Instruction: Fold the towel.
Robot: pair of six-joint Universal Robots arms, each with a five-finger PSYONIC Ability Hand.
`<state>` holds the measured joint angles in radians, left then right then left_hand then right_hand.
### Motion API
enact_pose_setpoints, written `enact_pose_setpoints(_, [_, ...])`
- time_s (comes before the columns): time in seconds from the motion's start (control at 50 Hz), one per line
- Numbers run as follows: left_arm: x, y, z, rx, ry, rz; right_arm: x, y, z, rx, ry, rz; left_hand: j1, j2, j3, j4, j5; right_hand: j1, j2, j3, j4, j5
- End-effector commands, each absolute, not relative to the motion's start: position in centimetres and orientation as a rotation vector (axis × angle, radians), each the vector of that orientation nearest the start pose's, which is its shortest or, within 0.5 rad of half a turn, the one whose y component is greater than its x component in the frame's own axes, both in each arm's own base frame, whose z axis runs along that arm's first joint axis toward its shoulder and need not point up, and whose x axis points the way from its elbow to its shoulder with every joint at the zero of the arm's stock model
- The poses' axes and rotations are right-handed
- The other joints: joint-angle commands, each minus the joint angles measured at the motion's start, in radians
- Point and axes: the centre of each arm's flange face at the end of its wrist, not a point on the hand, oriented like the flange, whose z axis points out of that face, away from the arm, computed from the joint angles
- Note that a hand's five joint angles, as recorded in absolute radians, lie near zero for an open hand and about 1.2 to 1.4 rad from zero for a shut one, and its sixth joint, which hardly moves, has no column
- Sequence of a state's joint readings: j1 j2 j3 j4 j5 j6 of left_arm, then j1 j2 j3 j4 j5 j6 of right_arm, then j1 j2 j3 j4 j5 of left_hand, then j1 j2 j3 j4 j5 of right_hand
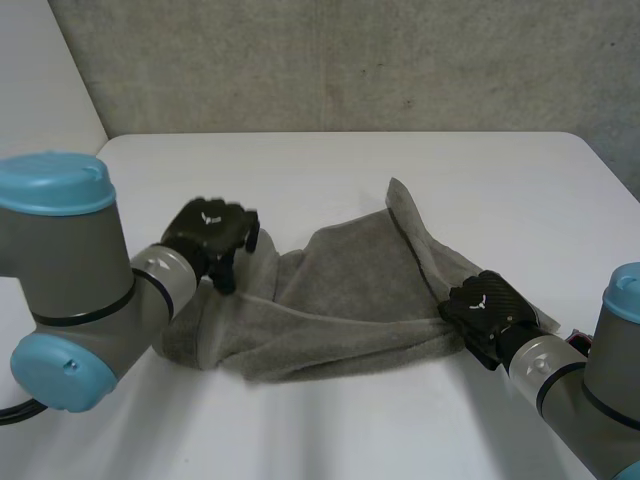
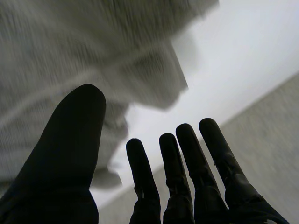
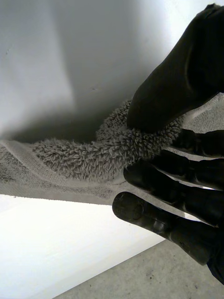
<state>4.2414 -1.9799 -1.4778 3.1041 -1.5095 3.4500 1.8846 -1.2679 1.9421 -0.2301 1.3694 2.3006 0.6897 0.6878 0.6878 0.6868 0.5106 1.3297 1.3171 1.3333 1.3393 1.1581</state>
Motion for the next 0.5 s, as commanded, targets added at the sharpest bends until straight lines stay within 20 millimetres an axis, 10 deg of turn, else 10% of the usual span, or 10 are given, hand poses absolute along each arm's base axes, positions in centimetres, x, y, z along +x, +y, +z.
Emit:
enact_pose_setpoints(0.02, [-27.2,-24.9,17.4,1.159,2.515,-1.661,23.0,-22.7,13.2,-1.64,2.197,-1.764,0.041,0.043,0.043,0.044,0.045,0.067,0.079,0.063,0.057,0.064])
enact_pose_setpoints(0.5, [-25.9,-25.4,15.1,1.22,2.442,-1.516,22.9,-22.9,12.9,-1.638,2.208,-1.752,-0.015,-0.013,-0.013,-0.012,-0.011,0.067,0.079,0.063,0.057,0.064])
